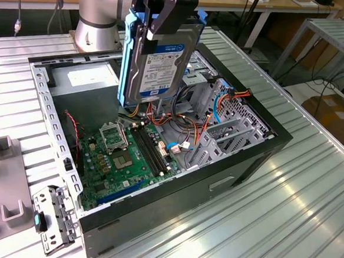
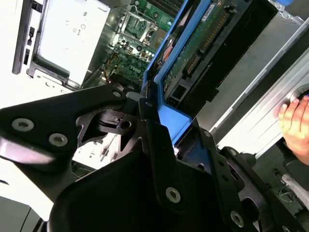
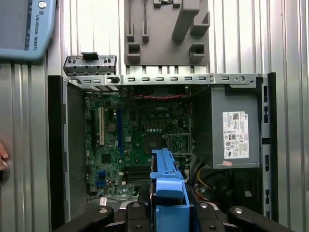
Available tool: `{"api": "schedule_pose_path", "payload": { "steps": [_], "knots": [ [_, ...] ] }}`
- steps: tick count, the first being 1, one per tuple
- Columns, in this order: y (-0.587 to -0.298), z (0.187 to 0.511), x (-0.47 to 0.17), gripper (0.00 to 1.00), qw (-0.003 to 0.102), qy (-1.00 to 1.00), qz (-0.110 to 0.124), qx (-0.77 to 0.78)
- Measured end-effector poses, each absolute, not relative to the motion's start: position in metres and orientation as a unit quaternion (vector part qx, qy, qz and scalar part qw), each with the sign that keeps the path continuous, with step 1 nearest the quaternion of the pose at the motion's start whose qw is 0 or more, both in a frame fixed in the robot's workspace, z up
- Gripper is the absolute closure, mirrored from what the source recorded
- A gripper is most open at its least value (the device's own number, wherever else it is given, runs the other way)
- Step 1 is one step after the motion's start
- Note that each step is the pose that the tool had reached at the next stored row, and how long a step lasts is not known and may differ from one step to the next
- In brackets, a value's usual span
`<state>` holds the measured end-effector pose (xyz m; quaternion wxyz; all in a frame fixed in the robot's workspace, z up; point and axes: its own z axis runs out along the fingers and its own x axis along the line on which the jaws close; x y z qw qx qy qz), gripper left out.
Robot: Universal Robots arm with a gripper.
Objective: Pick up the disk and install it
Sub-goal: 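Insert the disk into the insertion slot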
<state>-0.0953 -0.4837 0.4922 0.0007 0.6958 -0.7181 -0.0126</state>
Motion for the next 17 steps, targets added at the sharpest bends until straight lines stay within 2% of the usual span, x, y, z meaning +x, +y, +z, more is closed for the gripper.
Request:
{"api": "schedule_pose_path", "payload": {
  "steps": [17],
  "knots": [
    [-0.4900,0.4922,-0.0953,0.63,0.001,-0.718,-0.013,0.696]
  ]
}}
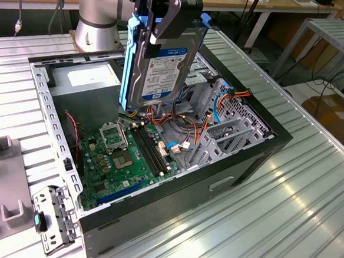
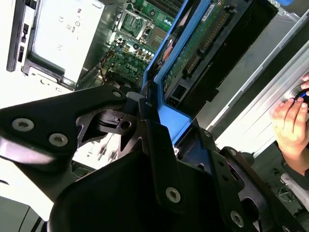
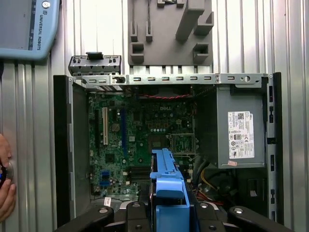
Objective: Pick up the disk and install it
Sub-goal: 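Insert the disk into the insertion slot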
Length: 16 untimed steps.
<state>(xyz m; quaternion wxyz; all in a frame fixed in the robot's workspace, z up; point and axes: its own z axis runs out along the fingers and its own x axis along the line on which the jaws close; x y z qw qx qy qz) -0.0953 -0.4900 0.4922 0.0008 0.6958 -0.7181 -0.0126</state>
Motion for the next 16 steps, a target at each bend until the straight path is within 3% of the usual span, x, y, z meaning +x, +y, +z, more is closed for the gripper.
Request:
{"api": "schedule_pose_path", "payload": {
  "steps": [9,16],
  "knots": [
    [-0.507,0.492,-0.090,0.63,0.001,-0.718,-0.013,0.696],
    [-0.508,0.491,-0.046,0.63,0.001,-0.718,-0.013,0.696]
  ]
}}
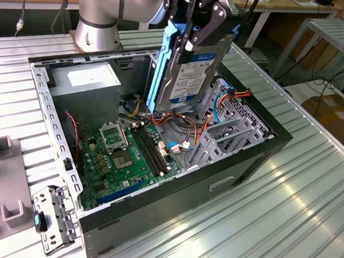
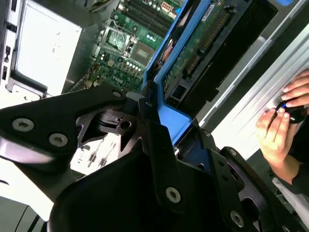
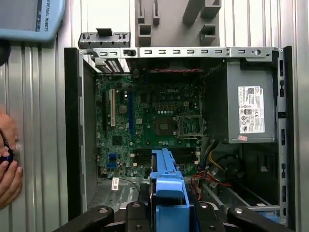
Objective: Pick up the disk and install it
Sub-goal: 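Insert the disk into the insertion slot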
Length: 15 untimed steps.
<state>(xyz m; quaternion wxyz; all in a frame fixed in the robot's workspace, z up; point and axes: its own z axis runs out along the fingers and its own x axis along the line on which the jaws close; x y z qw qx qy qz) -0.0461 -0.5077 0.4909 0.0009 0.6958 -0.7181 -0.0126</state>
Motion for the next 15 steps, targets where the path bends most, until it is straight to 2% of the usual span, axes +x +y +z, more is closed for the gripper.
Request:
{"api": "schedule_pose_path", "payload": {
  "steps": [3,11,15],
  "knots": [
    [-0.509,0.491,-0.033,0.63,0.001,-0.718,-0.013,0.696],
    [-0.538,0.488,-0.030,0.63,0.001,-0.718,-0.012,0.696],
    [-0.539,0.487,-0.018,0.63,0.001,-0.718,-0.012,0.696]
  ]
}}
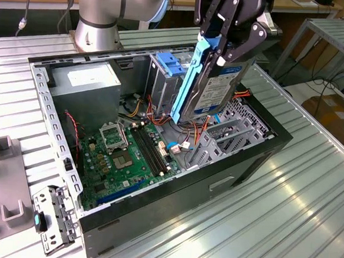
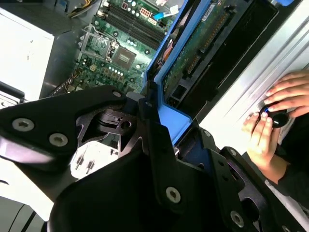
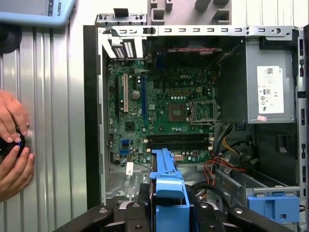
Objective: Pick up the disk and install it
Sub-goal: 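Insert the disk into the insertion slot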
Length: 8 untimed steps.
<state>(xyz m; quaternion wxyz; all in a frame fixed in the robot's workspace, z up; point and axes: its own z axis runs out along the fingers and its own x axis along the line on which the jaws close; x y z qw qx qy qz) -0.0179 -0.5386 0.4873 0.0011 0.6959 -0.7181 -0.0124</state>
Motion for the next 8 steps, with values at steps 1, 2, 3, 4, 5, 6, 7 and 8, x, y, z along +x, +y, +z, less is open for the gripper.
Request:
{"api": "schedule_pose_path", "payload": {
  "steps": [1,2,3,4,5,6,7,8],
  "knots": [
    [-0.539,0.487,-0.014,0.63,0.001,-0.718,-0.012,0.696],
    [-0.539,0.487,-0.009,0.63,0.001,-0.718,-0.012,0.696],
    [-0.539,0.487,-0.005,0.63,0.001,-0.718,-0.012,0.696],
    [-0.539,0.487,-0.003,0.63,0.001,-0.718,-0.012,0.696],
    [-0.539,0.487,-0.001,0.63,0.001,-0.718,-0.012,0.696],
    [-0.539,0.487,-0.001,0.63,0.001,-0.718,-0.012,0.696],
    [-0.539,0.487,-0.001,0.63,0.001,-0.718,-0.012,0.696],
    [-0.539,0.487,0.000,0.63,0.001,-0.718,-0.012,0.696]
  ]
}}
